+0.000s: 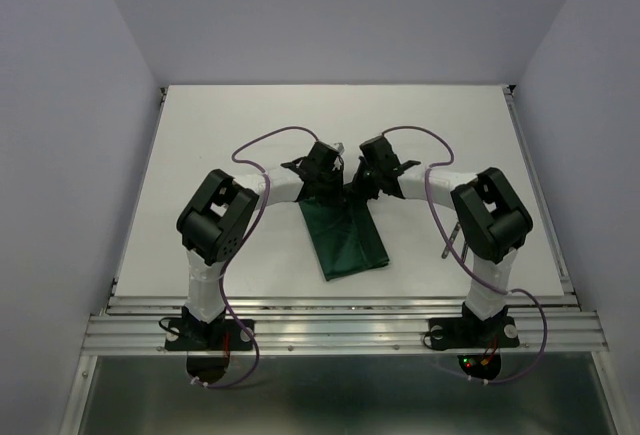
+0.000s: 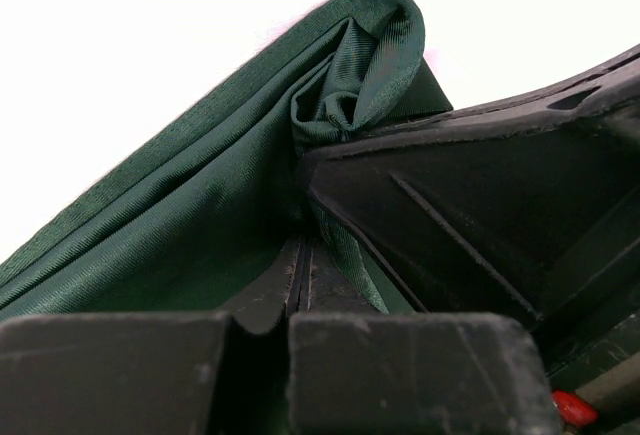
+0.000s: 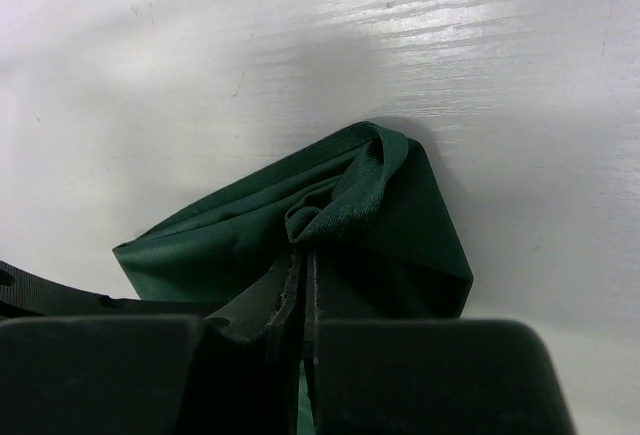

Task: Fold the napkin into a case and place the utensils inside
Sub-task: Fold the lower triangle-folded napkin at the center of the board.

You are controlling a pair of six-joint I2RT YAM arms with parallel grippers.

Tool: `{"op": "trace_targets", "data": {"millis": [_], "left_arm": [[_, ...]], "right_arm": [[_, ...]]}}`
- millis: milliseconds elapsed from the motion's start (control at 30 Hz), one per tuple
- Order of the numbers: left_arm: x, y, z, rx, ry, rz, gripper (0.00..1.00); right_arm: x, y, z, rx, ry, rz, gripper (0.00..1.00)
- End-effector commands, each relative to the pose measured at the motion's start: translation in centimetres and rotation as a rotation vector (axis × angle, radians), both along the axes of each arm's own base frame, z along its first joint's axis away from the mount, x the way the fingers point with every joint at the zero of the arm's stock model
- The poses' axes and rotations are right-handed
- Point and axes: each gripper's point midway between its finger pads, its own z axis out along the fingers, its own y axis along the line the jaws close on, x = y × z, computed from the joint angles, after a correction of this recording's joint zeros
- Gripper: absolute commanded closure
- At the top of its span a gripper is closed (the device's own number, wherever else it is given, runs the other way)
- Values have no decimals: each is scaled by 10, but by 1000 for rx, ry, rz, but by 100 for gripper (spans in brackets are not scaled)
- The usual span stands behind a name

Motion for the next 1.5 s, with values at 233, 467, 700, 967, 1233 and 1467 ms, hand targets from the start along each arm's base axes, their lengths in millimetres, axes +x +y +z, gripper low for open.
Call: {"op": "trace_targets", "data": {"millis": [233, 467, 700, 967, 1233, 1467], "left_arm": [[-10, 25, -21, 95, 32, -2, 100], [-9, 24, -20, 96, 35, -3, 100], [-10, 24, -21, 94, 41, -5, 100], [-9, 22, -10, 83, 19, -18, 100], [-3, 23, 48, 33, -85, -35, 100], [-4, 47, 44, 93, -62, 15, 100]], "right_arm": [[-15, 8, 8, 44, -66, 110, 99], [-14, 16, 16, 92, -113, 146, 99], [-6, 24, 29, 132, -147, 145, 99], [-1, 27, 23, 125, -127, 135, 99], [-3, 20, 9, 91, -101, 115, 99], [-4, 21, 1, 88, -83, 120, 99]]}}
